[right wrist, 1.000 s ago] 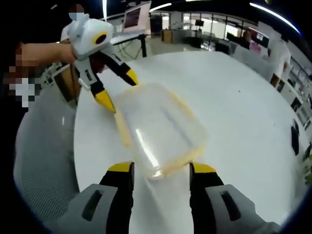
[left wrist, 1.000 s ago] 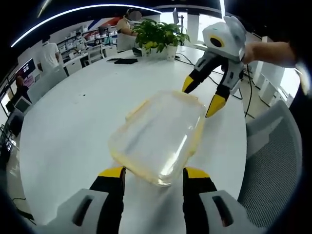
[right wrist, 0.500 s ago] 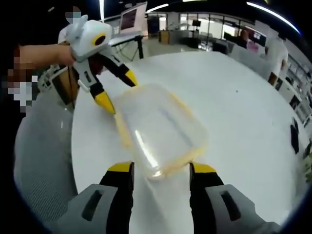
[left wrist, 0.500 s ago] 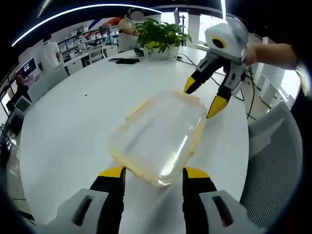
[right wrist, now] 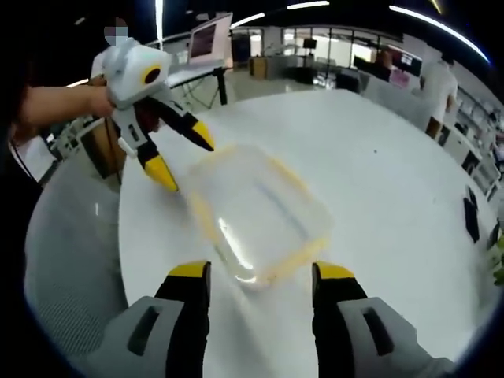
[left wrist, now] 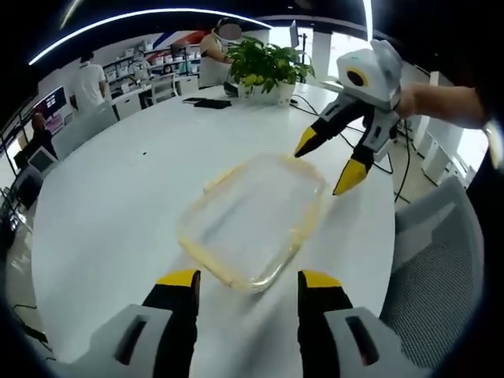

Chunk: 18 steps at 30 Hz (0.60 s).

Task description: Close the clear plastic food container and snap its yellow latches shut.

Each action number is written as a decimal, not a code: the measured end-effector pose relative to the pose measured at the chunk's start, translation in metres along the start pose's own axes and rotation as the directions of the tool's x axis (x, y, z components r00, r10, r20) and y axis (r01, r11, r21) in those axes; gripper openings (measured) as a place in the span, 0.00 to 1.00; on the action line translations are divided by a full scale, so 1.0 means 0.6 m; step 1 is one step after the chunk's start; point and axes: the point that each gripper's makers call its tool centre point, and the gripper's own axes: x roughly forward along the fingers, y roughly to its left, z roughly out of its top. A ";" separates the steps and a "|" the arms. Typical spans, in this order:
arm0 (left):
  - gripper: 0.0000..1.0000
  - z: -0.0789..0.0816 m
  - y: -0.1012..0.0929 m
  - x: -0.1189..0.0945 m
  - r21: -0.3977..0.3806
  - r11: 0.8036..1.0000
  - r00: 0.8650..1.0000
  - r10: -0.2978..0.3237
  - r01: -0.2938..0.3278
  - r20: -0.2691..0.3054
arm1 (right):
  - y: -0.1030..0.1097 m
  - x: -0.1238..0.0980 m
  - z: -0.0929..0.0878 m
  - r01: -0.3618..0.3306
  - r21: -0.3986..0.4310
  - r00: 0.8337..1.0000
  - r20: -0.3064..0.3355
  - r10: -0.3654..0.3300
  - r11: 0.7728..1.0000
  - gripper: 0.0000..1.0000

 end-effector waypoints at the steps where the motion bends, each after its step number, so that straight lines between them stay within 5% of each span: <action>1: 0.48 0.001 0.000 -0.004 -0.002 1.000 1.000 0.003 -0.003 0.006 | 0.002 -0.004 0.000 0.005 0.006 1.000 0.005 -0.005 1.000 0.52; 18: 0.64 0.008 -0.030 -0.099 -0.110 0.991 0.986 0.087 -0.072 0.140 | 0.024 -0.096 -0.010 0.109 0.090 0.985 0.125 -0.120 0.990 0.67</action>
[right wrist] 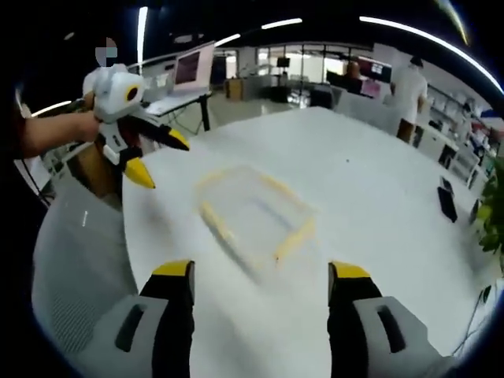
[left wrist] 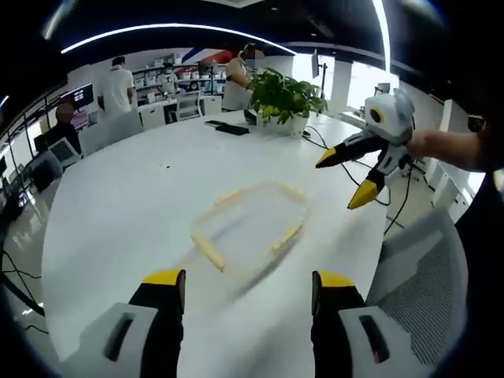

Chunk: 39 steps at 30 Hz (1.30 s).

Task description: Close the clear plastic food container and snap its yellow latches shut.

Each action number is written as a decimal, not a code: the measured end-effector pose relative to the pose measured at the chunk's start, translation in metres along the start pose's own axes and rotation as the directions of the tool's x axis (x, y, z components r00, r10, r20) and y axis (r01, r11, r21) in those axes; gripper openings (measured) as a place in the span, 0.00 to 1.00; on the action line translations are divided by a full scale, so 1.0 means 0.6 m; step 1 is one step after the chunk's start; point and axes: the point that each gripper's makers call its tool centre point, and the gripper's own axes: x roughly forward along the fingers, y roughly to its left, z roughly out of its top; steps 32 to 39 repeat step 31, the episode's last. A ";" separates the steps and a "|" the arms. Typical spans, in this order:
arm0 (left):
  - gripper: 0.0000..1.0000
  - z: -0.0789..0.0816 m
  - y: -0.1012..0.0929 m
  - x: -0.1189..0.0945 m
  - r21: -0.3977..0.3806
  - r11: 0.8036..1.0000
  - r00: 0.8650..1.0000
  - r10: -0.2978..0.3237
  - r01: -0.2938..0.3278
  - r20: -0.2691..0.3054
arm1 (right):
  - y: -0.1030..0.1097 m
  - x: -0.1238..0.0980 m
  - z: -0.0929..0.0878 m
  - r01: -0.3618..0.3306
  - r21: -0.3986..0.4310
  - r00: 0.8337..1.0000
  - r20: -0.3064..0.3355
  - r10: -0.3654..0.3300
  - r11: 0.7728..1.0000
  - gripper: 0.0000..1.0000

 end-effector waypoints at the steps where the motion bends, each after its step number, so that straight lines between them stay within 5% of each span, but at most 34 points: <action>1: 0.65 0.000 -0.001 -0.002 0.000 1.000 1.000 0.001 -0.001 0.002 | 0.002 -0.008 -0.003 0.007 0.004 1.000 0.003 -0.007 1.000 0.68; 25: 0.99 -0.023 -0.027 -0.103 -0.033 0.994 0.990 0.102 -0.100 0.093 | 0.025 -0.111 -0.041 0.109 0.069 0.989 0.093 -0.116 0.992 0.95; 39: 0.99 -0.033 -0.026 -0.113 -0.043 0.994 0.990 0.109 -0.105 0.093 | 0.029 -0.117 -0.044 0.117 0.077 0.988 0.097 -0.124 0.990 0.99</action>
